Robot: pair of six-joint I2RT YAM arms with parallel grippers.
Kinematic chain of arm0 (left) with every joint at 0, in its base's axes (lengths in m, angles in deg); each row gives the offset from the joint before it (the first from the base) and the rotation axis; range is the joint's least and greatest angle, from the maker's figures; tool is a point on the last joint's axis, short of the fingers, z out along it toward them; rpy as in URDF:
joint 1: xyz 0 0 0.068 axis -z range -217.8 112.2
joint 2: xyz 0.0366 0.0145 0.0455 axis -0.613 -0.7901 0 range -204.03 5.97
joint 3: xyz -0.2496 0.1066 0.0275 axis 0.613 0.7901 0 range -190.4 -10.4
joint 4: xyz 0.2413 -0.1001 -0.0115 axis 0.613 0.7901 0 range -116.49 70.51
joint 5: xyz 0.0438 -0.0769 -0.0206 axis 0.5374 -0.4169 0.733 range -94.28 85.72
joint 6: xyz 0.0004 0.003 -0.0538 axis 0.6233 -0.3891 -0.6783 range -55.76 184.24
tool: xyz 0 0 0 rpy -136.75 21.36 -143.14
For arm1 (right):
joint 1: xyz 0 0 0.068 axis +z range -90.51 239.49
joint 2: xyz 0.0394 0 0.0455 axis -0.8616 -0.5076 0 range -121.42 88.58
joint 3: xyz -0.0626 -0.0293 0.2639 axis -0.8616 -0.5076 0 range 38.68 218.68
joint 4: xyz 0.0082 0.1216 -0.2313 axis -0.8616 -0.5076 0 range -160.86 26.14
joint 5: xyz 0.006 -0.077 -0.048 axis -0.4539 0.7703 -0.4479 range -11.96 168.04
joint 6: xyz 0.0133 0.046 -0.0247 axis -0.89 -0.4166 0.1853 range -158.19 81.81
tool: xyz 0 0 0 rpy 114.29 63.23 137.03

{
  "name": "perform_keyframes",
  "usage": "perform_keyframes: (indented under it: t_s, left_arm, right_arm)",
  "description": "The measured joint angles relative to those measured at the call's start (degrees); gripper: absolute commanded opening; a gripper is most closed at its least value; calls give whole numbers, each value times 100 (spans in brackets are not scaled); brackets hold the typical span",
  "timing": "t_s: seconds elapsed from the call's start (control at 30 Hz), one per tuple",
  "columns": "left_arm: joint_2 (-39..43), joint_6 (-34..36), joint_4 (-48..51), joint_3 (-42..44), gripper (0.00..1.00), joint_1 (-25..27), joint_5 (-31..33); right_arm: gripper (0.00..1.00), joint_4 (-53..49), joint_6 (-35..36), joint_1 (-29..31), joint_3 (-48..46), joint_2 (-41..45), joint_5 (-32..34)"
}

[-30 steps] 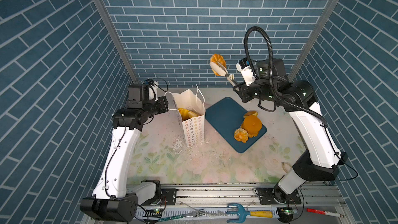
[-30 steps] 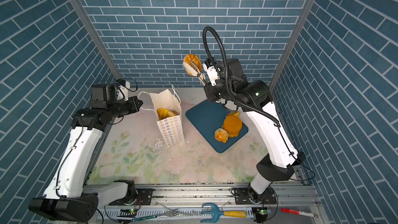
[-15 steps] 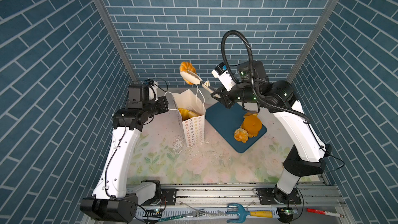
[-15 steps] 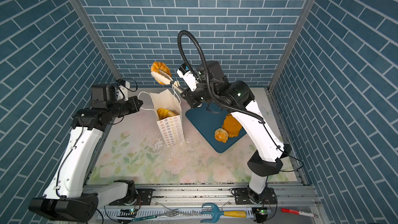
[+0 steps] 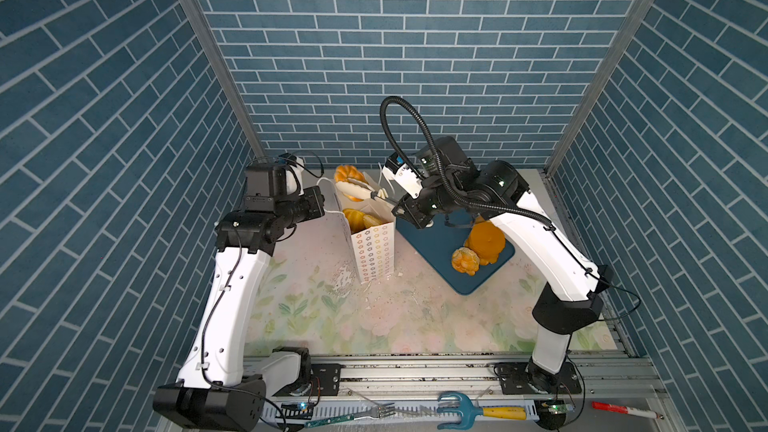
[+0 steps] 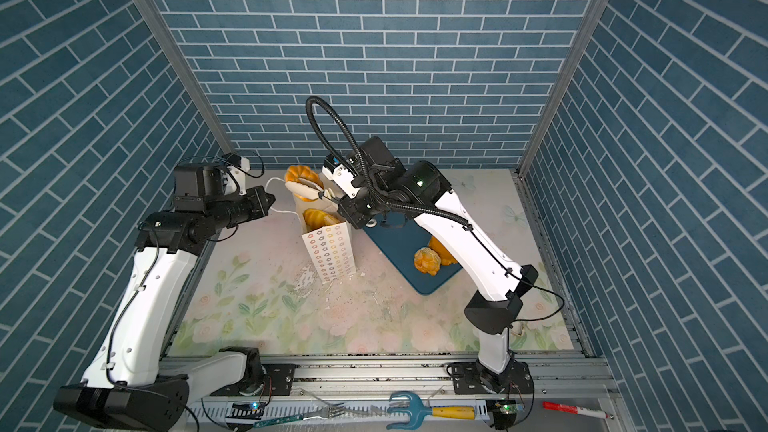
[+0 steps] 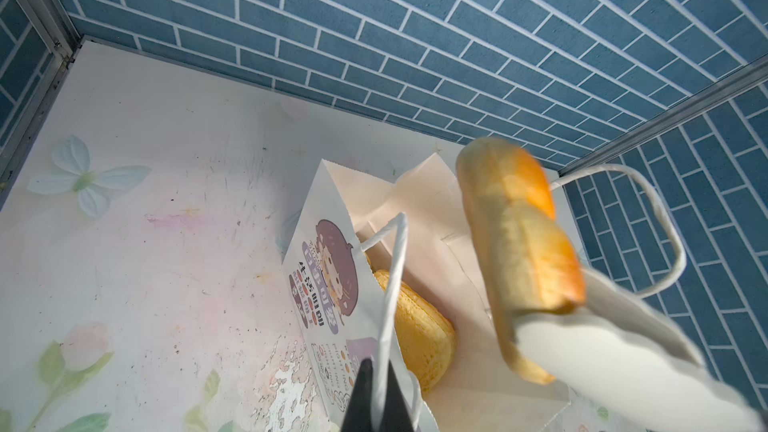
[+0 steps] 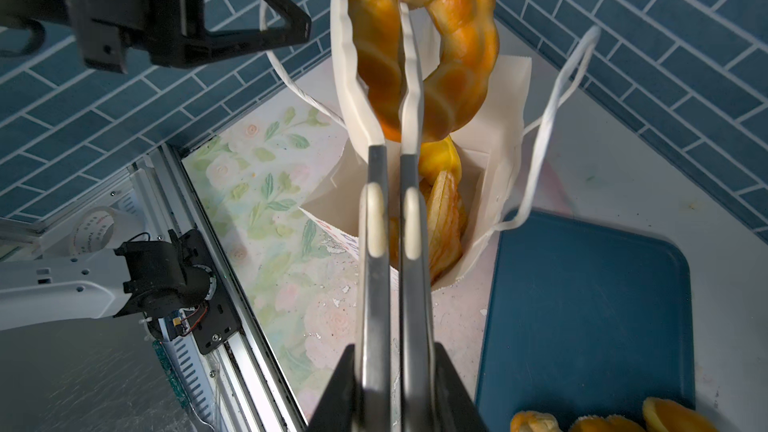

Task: Place the fake bread into the paper bag
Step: 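Lift the ring donut with the tongs and carry it over the bag, then lower the donut into the bag and open the tongs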

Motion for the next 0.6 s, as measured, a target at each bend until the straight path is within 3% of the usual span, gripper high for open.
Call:
perform_keyframes:
  t_s: [0.27, 0.6]
  left_arm:
    - [4, 0, 0, 37, 0, 0, -2]
    - [4, -11, -35, 70, 0, 0, -15]
  right_arm:
    - [26, -79, 0, -2, -63, -485, 398]
    - [43, -151, 4, -2, -42, -892, 1005]
